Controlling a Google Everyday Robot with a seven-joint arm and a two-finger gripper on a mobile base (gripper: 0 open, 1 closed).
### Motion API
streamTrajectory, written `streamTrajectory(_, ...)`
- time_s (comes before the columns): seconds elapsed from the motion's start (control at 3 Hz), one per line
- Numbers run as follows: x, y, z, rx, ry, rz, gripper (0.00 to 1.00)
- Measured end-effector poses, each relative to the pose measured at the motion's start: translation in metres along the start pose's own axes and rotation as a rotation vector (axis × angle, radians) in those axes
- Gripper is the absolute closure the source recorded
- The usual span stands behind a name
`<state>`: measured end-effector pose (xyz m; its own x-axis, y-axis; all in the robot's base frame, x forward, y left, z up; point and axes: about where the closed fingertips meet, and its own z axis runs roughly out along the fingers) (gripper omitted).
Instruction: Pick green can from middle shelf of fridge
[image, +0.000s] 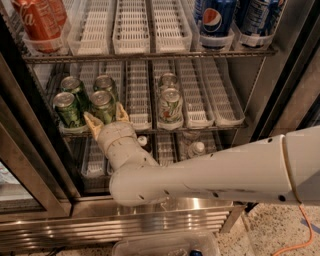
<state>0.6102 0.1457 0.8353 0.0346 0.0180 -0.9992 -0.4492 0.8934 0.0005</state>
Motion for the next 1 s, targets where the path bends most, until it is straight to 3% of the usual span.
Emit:
streamTrajectory(0.33,0.0021,-0.0004,0.0073,-0.002,-0.001,0.007,0.30)
streamTrajectory(1.0,0.0033,-0.0015,0.0148,-0.005,-0.006,0.011,0.72)
